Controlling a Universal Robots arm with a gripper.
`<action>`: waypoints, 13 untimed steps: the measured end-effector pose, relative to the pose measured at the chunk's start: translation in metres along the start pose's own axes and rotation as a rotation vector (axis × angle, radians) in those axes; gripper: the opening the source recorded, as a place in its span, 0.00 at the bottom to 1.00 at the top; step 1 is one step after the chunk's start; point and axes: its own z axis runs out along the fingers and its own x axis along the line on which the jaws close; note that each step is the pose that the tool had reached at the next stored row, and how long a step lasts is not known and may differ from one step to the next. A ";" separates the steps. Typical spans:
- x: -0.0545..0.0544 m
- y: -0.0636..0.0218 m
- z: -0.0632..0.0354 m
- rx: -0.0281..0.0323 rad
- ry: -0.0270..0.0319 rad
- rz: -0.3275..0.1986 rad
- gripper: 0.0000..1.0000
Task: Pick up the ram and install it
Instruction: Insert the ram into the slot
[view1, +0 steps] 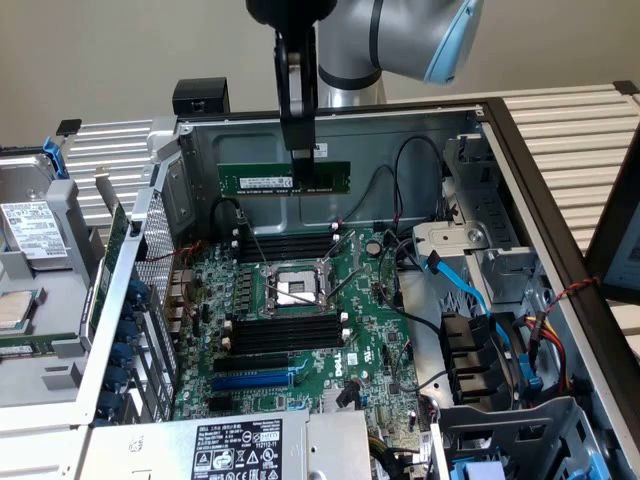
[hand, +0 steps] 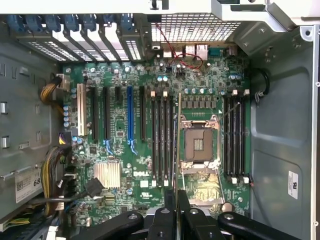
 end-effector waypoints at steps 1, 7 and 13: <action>0.000 0.0000 0.0018 0.0000 0.0000 0.000 0.14; 0.000 0.0004 0.0128 0.0000 0.0000 0.000 0.14; -0.004 0.0010 0.0238 0.0001 -0.0002 0.000 0.14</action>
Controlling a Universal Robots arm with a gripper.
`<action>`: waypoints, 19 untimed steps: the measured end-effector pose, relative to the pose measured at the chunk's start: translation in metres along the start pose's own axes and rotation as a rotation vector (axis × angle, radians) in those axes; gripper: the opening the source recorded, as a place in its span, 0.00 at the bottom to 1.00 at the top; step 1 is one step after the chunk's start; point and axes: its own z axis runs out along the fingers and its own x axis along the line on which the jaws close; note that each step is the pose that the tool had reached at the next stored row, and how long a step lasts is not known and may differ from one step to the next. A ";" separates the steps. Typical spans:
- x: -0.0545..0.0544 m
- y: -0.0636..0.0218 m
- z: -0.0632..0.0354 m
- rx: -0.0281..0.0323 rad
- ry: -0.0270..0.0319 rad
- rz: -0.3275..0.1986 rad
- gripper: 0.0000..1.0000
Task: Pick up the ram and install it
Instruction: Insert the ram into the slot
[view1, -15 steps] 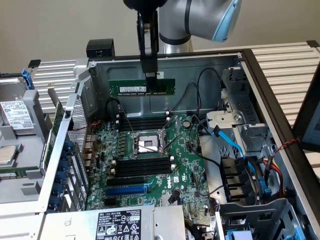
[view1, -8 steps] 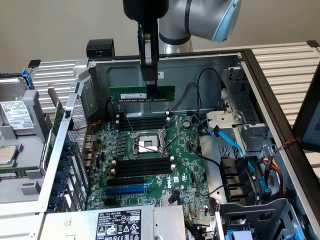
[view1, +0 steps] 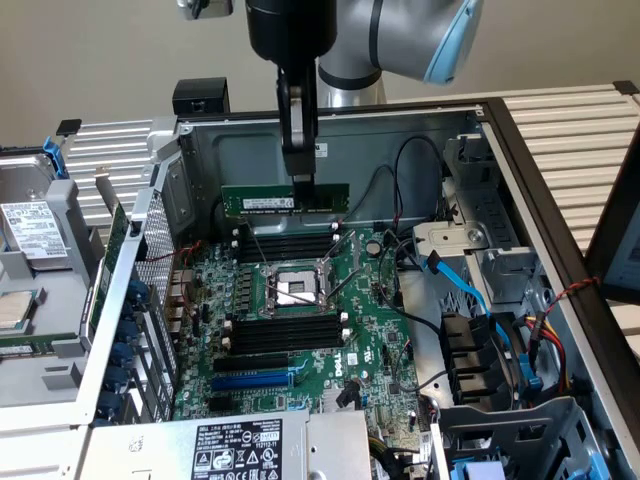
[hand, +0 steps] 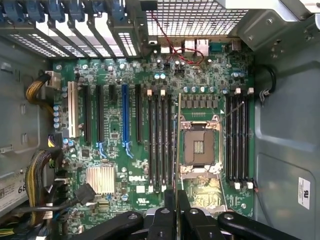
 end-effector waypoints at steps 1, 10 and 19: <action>0.000 0.0000 0.0018 -0.0001 0.0002 0.000 0.14; 0.017 0.0010 0.0444 -0.0080 0.0067 -0.029 0.14; 0.017 0.0013 0.0550 -0.0127 0.0112 -0.033 0.14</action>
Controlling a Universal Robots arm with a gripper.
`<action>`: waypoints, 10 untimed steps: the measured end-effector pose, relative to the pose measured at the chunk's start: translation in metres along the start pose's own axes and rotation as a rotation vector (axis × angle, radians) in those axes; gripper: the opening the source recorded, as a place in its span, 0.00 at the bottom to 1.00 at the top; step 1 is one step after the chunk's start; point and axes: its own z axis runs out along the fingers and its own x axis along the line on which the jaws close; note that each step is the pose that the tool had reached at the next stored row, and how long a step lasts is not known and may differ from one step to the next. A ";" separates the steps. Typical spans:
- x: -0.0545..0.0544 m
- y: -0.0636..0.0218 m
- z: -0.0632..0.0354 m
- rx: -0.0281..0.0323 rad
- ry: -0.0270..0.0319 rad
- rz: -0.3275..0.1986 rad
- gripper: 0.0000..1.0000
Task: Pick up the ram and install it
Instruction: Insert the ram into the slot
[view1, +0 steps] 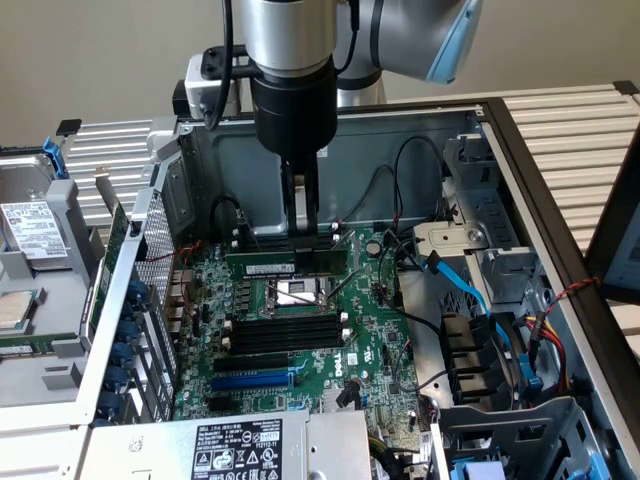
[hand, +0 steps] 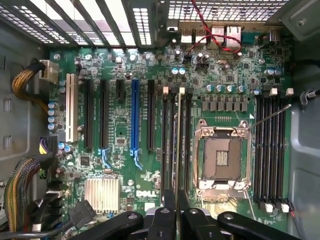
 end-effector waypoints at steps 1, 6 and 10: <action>0.000 0.0000 0.0018 0.0000 0.0000 -0.001 0.14; 0.000 0.0001 0.0093 -0.0001 -0.0005 -0.004 0.14; 0.003 0.0001 0.0117 -0.0023 -0.0046 -0.005 0.14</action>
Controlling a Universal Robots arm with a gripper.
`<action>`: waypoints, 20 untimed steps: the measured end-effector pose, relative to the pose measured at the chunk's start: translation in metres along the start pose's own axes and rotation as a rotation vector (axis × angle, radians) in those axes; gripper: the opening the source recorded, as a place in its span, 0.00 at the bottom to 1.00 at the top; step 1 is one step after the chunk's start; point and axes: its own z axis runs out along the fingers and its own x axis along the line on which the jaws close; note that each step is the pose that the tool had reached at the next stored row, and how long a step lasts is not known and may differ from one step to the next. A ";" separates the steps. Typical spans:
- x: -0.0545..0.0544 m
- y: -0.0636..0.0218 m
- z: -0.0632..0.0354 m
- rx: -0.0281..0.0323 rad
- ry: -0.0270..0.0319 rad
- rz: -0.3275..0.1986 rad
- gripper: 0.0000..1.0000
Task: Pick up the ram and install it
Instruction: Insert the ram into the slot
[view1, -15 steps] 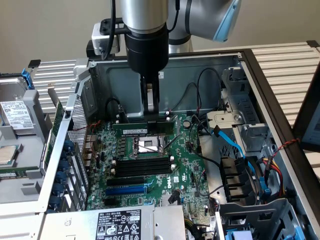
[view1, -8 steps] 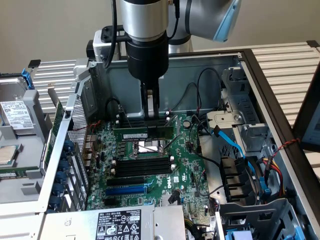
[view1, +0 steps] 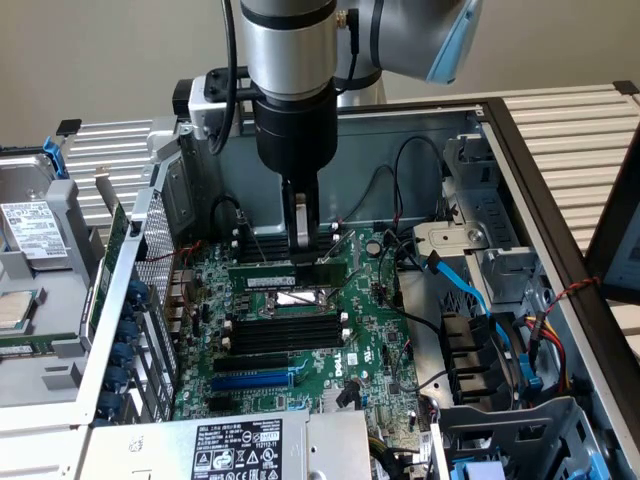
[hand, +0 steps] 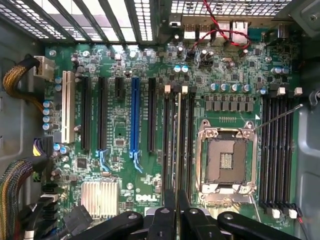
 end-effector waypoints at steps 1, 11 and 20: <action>0.001 0.0000 0.0007 -0.0012 -0.0025 -0.001 0.14; 0.003 0.0000 0.0094 -0.0035 -0.0026 -0.013 0.14; -0.002 0.0004 0.0191 -0.0034 0.0158 -0.020 0.14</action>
